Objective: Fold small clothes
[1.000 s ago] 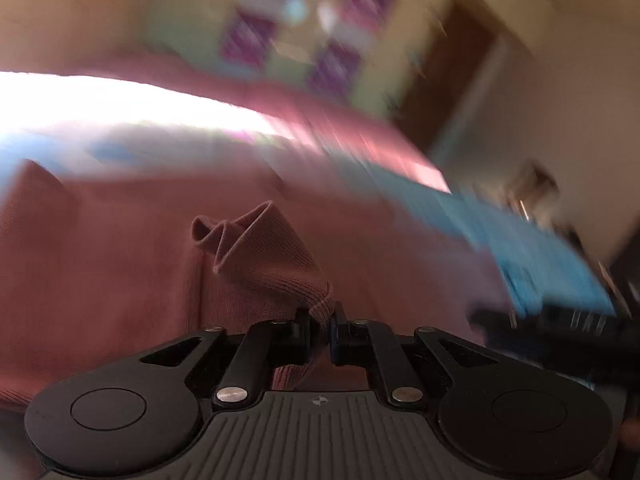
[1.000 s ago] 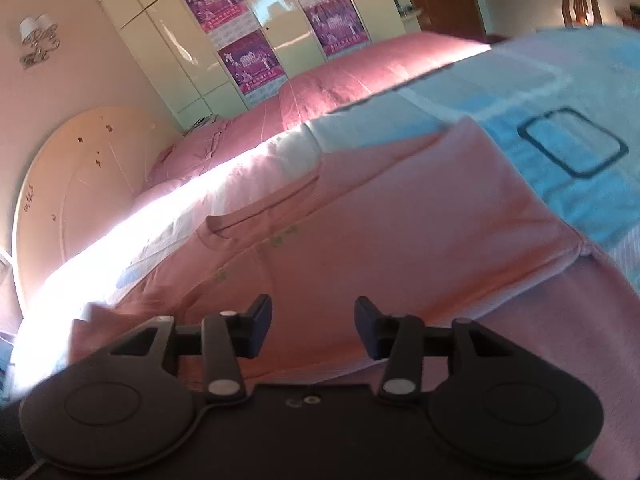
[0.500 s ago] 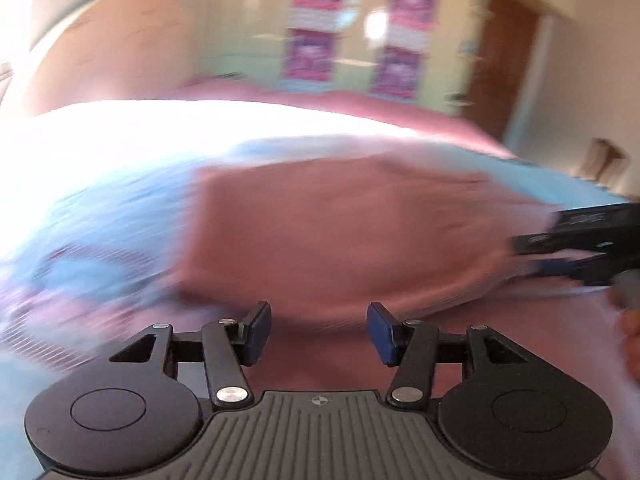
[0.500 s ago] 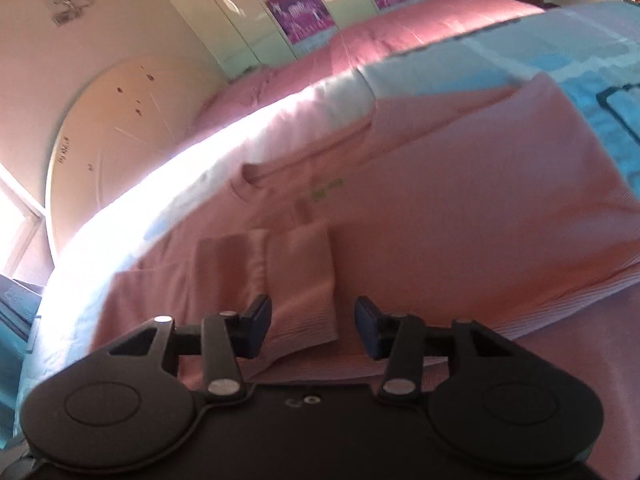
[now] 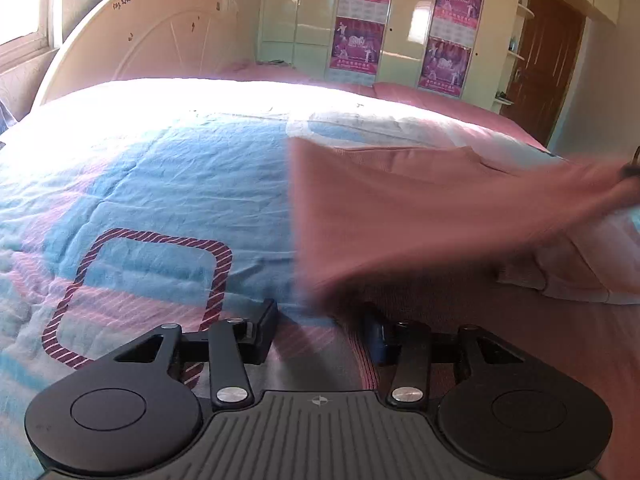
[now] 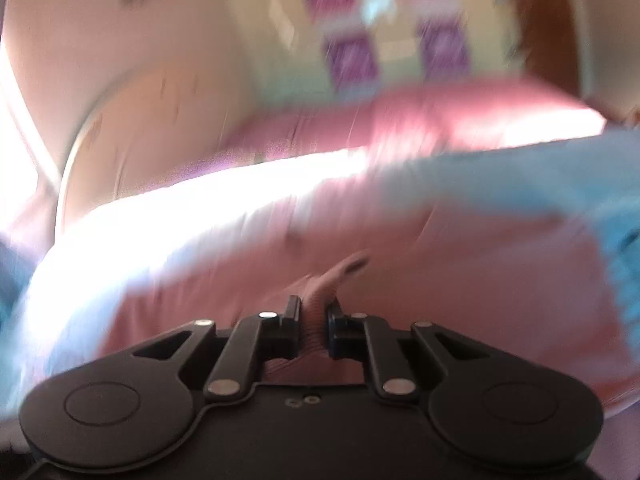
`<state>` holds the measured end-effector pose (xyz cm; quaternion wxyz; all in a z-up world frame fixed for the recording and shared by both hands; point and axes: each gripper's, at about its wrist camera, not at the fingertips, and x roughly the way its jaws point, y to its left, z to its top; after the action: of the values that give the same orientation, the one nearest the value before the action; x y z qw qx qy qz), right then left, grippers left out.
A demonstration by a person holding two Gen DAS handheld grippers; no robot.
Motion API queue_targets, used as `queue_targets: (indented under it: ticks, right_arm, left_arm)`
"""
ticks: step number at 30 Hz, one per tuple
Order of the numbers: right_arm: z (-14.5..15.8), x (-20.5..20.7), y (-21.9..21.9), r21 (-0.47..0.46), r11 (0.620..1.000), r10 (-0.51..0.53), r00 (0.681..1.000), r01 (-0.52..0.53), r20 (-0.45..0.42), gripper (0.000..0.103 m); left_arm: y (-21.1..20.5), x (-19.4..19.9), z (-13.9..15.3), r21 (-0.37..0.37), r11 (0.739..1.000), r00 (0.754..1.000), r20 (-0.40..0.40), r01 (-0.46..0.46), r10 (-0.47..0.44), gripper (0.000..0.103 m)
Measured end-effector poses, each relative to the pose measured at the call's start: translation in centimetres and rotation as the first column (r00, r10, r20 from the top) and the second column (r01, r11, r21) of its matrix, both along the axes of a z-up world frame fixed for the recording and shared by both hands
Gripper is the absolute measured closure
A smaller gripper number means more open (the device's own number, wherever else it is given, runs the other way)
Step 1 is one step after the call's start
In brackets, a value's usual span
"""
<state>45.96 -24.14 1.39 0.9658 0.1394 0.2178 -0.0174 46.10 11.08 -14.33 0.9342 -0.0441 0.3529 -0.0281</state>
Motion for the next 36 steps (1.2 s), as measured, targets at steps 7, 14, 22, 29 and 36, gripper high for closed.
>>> queue_targets:
  ticks: [7, 14, 22, 29, 36]
  right_arm:
    - [-1.3, -0.8, -3.3, -0.058, 0.996, -0.066, 0.993, 0.06, -0.101, 0.091]
    - [-3.4, -1.3, -3.6, -0.055, 0.994, -0.1, 0.985, 0.093, -0.144, 0.091]
    - [-5.9, -1.5, -4.7, -0.062, 0.989, -0.144, 0.971, 0.134, -0.193, 0.084]
    - [-4.2, -3.2, -4.6, -0.091, 0.981, -0.18, 0.978, 0.17, -0.11, 0.072]
    - [-7.2, -0.9, -1.8, -0.122, 0.992, -0.051, 0.973, 0.024, -0.224, 0.099]
  left_arm:
    - [0.6, 0.8, -0.9, -0.049, 0.998, 0.999, -0.009, 0.033, -0.033, 0.088]
    - [0.6, 1.5, -1.3, -0.088, 0.996, 0.999, -0.02, 0.033, -0.035, 0.091]
    - [0.3, 1.3, -1.2, -0.041, 0.997, 0.997, -0.019, 0.067, -0.068, 0.09]
    - [-0.1, -1.0, 2.2, -0.069, 0.995, 0.993, 0.105, 0.067, -0.06, 0.077]
    - [-3.5, 1.4, -0.5, -0.023, 0.987, 0.987, 0.006, 0.16, -0.16, 0.051]
